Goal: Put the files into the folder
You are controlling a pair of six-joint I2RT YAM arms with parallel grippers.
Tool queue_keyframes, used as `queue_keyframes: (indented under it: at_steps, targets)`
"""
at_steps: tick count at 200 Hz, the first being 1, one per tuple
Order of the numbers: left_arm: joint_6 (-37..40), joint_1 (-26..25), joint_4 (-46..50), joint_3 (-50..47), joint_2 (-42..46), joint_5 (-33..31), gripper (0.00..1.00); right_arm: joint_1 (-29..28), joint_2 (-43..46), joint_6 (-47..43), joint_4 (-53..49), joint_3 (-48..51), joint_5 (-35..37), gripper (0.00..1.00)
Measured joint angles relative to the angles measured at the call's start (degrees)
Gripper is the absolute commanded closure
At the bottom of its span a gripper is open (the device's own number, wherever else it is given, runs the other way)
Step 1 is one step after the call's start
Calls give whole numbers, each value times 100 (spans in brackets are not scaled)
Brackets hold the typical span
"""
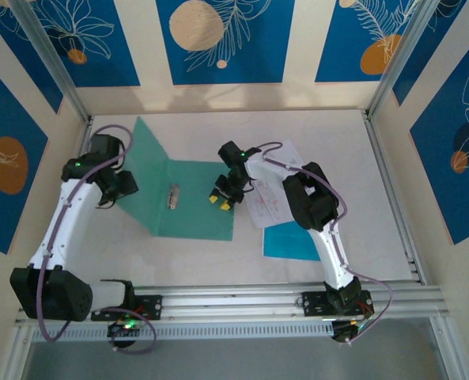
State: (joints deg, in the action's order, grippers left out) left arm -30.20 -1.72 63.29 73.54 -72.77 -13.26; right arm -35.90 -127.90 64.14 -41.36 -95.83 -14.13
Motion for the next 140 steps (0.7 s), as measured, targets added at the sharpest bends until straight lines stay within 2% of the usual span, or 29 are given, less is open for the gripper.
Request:
queue_keyframes:
  at_steps: [41, 72, 85, 102, 119, 140]
  targets:
    - [-476, 59, 330, 1132, -354, -179, 31, 122, 223, 50, -46, 328, 0, 61]
    - [-560, -114, 317, 1672, -588, 101, 37, 146, 264, 85, -42, 348, -2, 56]
    - [-568, -474, 289, 1690, -748, 249, 40, 160, 304, 87, -46, 350, 15, 52]
    - [-638, -1244, 118, 1622, -1115, 444, 45, 223, 514, 81, -42, 415, 79, 47]
    - [-734, -1980, -199, 1401, -1528, 675, 49, 380, 981, 61, -13, 621, 162, 46]
    - [-837, -2592, -450, 1276, -2149, 911, 52, 715, 1840, 68, 72, 1224, 278, 47]
